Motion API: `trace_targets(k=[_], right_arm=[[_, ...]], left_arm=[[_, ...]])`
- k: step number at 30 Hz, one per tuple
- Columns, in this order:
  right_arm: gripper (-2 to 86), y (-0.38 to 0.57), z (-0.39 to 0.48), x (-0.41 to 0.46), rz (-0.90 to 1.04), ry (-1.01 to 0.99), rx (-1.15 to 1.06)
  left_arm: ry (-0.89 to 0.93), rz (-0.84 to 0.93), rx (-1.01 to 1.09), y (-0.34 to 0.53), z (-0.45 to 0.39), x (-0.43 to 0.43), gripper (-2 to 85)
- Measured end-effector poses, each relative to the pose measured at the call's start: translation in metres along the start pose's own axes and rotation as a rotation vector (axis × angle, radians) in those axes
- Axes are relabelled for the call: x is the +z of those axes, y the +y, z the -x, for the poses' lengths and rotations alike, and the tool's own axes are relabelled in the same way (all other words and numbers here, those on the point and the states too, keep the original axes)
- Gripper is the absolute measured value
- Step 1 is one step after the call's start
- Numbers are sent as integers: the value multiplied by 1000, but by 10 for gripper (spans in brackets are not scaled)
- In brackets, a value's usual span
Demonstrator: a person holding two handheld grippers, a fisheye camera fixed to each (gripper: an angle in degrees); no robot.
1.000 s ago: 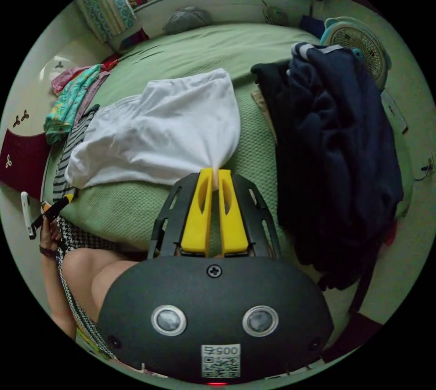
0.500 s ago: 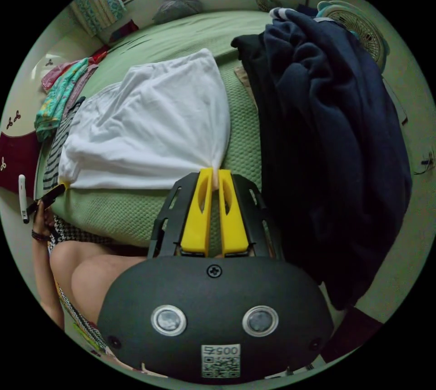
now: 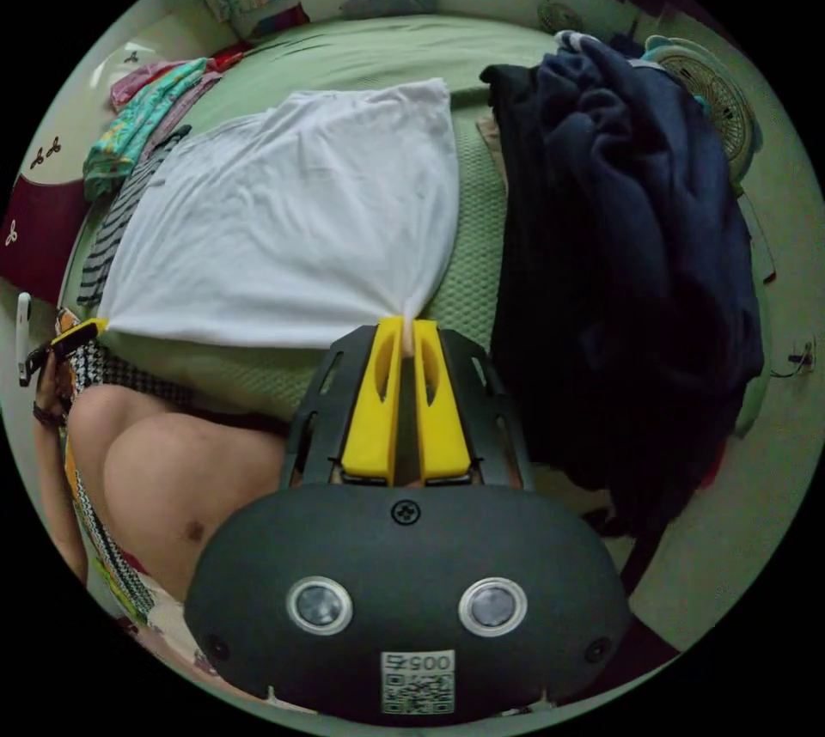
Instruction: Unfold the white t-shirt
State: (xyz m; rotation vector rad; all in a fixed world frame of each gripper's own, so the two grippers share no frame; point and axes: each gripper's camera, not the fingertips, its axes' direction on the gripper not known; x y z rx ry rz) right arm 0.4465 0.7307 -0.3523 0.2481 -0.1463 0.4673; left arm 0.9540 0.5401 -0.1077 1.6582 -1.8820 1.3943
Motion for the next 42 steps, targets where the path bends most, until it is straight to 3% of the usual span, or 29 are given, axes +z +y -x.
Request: trace_targets(k=[8,18,30,42], right_arm=[[53,7,-4,-25,49,16,-34],[59,-24,42,-53,-68,-143,-120],[61,-62,88,-8,15,-188,-210],[38,-55,97,-9,49,-145,-190]], left_arm=[[-86,-29,-58,28,12,-22,37],[-79,-272,157,-23,-47,-58,48],[-184,-239,174,-104,-67,-16,121],[-65,-304,95,-41,-46,-60,45]])
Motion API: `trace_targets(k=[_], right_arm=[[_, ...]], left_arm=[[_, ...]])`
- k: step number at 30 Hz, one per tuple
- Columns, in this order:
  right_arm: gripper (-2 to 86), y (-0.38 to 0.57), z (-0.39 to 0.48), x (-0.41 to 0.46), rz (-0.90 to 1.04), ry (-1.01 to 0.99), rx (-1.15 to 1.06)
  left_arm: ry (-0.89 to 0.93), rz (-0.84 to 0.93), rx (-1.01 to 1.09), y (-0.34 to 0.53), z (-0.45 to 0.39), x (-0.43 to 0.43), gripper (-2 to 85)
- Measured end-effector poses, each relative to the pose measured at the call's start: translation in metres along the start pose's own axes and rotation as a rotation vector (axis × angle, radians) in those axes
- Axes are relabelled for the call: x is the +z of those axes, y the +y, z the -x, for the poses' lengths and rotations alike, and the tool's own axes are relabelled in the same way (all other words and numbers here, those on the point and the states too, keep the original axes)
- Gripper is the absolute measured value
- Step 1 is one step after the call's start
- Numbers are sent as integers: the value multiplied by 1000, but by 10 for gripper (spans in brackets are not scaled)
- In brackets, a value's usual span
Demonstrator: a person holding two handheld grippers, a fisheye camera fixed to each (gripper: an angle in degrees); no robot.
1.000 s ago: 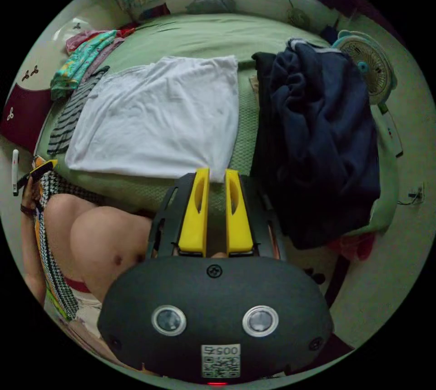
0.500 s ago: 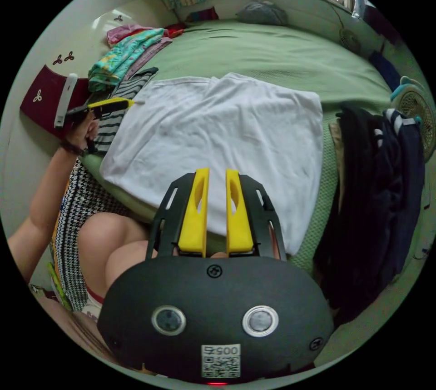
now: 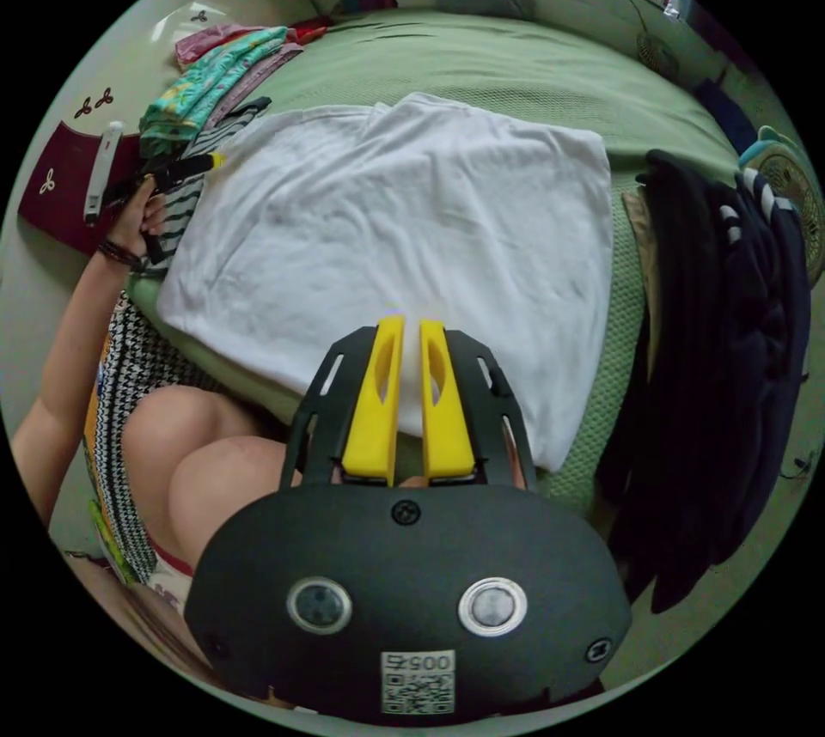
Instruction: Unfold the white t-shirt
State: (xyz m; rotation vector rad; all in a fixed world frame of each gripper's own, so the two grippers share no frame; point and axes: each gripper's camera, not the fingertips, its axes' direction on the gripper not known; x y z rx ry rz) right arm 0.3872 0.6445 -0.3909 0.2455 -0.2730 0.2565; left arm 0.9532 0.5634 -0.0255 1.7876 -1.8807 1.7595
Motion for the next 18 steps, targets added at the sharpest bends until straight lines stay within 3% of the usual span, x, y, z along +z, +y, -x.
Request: trace_targets(k=[11,18], right_arm=[[19,47,13,-51,-80,30,61],[22,64,14,-68,-110,33,125]], left_arm=[[111,21,149,137,-18,-111,43],[29,90,113,234,-12,-147,42]])
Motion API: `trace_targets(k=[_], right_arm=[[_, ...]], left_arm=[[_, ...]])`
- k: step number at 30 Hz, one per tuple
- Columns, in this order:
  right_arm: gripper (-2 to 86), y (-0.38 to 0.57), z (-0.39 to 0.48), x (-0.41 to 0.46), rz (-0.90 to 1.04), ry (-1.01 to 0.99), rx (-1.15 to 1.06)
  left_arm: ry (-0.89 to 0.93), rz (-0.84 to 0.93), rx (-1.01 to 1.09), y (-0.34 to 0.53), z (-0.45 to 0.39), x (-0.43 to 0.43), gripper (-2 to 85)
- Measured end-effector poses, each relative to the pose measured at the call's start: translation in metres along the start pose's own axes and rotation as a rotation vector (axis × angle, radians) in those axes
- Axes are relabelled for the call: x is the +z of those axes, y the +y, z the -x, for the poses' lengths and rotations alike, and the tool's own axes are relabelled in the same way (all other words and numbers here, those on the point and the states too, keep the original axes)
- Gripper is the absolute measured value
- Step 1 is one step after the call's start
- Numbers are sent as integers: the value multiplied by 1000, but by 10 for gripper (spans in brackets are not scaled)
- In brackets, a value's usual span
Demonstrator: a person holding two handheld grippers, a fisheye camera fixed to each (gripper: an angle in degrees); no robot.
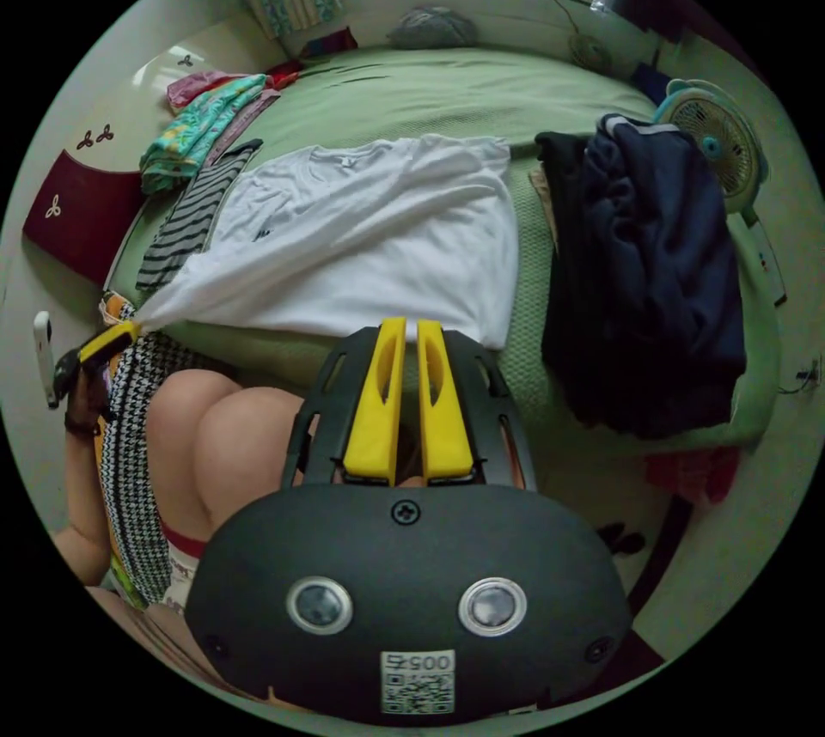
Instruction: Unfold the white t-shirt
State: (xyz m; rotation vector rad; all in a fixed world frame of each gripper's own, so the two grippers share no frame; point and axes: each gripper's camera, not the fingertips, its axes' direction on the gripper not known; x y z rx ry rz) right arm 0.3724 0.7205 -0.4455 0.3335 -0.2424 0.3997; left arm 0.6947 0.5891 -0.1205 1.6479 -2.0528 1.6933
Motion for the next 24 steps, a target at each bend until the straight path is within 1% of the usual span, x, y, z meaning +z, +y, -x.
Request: trace_targets(k=[4,9,13,15,17,22,24], right_arm=[[28,2,4,0,4,3,19],[43,-15,21,6,15,25,-4],[58,-58,37,13,17,91,-60],[67,-81,43,17,11,85,-74],[80,-114,53,29,52,67,-102],[107,-177,59,50,117,70,-40],[109,-195,59,58,143,119,15]], left_arm=[[36,33,-81,34,8,3,41],[-1,72,-73,40,5,10,41],[-52,89,-33,38,1,7,42],[-88,107,-31,41,0,7,42],[-112,107,-27,47,-1,6,42],[-54,86,-87,67,5,-3,43],[-41,78,-96,73,8,-6,43]])
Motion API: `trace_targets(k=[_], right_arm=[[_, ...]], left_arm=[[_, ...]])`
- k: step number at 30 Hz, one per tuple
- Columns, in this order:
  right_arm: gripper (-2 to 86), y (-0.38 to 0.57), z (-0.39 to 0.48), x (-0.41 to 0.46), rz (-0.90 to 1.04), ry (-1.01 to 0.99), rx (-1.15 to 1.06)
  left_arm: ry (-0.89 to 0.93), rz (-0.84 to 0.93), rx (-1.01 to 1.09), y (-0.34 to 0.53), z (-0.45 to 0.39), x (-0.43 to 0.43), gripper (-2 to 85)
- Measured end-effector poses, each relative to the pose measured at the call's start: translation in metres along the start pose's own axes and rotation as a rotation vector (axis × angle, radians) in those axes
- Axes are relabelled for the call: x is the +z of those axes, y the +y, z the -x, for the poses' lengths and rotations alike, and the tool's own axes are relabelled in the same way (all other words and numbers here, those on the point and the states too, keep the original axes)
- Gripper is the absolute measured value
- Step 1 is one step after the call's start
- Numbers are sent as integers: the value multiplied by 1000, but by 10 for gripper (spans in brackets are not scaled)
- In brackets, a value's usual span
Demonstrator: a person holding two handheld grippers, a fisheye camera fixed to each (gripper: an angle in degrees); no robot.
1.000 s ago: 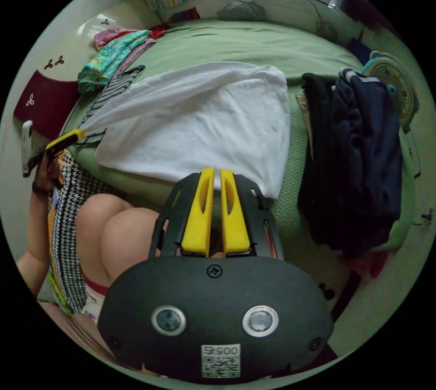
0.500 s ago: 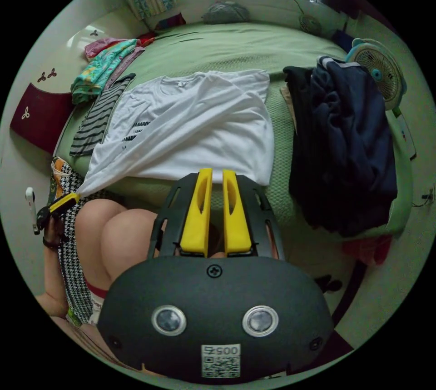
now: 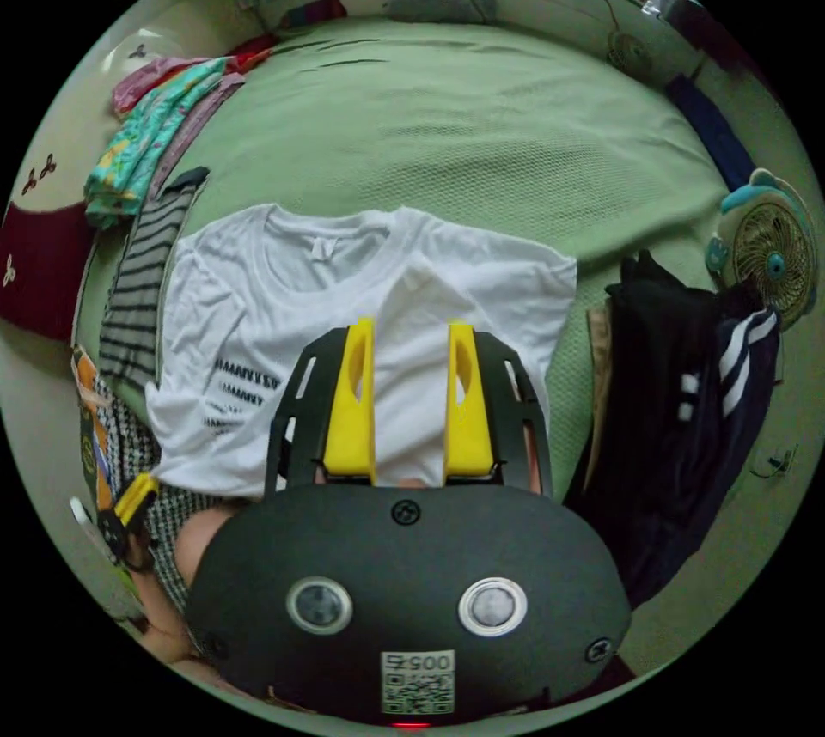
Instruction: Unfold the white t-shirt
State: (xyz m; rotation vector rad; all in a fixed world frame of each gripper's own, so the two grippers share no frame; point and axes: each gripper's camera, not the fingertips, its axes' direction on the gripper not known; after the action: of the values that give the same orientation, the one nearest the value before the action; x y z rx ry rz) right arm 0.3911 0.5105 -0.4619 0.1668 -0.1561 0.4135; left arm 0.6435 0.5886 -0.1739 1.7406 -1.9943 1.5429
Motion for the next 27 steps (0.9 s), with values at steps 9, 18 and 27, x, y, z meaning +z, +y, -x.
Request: trace_targets(k=[9,18,27], right_arm=[[82,-17,3,23,62,72,116],[-14,42,-19,-7,-11,13,79],[-16,173,-77,-82,-160,0,87]], left_arm=[[5,23,25,16,7,-11,44],[11,-6,32,40,10,-36,43],[2,-88,25,69,7,-90,43]])
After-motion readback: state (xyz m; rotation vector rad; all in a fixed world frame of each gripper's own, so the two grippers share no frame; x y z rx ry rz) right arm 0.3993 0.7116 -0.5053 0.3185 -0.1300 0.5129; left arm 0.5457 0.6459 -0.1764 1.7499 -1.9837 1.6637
